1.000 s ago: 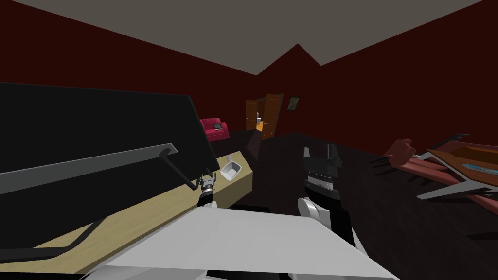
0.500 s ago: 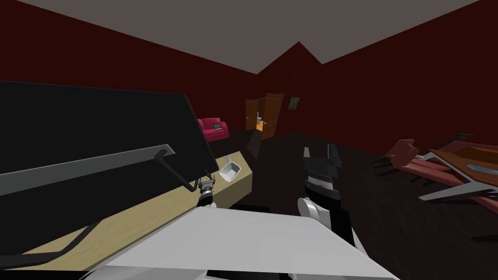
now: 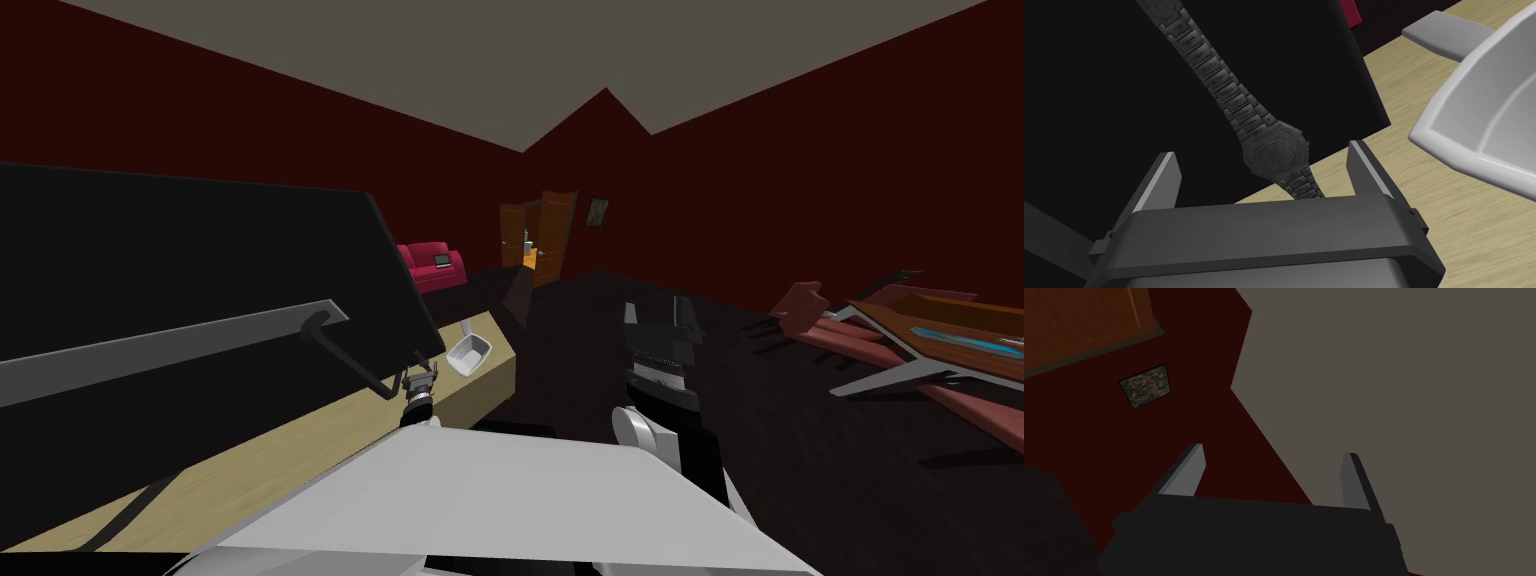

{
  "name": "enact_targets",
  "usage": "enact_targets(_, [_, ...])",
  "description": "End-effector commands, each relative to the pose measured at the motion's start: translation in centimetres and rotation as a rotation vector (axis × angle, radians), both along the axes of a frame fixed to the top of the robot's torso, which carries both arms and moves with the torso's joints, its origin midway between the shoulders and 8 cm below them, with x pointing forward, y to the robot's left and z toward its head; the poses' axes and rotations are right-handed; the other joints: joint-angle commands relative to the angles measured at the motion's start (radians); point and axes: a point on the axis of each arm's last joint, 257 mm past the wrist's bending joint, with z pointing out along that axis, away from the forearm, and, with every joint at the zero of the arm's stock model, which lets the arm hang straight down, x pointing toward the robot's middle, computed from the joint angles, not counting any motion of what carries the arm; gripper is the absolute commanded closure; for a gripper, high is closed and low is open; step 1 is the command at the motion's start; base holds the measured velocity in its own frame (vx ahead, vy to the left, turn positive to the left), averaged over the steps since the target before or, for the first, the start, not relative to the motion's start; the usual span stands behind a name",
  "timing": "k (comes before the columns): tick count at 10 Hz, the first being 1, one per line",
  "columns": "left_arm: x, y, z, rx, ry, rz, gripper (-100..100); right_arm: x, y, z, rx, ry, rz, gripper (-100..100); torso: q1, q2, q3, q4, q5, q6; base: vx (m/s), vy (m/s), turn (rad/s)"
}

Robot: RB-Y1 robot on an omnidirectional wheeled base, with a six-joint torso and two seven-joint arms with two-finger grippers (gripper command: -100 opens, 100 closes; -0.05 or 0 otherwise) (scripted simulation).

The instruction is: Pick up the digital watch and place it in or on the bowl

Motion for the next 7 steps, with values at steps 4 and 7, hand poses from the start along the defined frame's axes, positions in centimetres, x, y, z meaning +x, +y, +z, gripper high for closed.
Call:
enact_targets(4, [-0.8, 3.2, 0.2, 0.0, -0.001, 0.045, 100, 0.0, 0.0, 0.0, 0.0, 0.0, 0.0, 0, 0.0, 0.0, 0.0, 0.0, 0.0, -0.001, -0.006, -0.026, -0.118])
enact_targets(7, [-0.8, 3.2, 0.2, -0.002, -0.003, 0.045, 100, 0.0, 0.0, 0.0, 0.0, 0.0, 0.0, 0, 0.001, -0.001, -0.001, -0.001, 0.0, 0.0, 0.0, 0.0, 0.0])
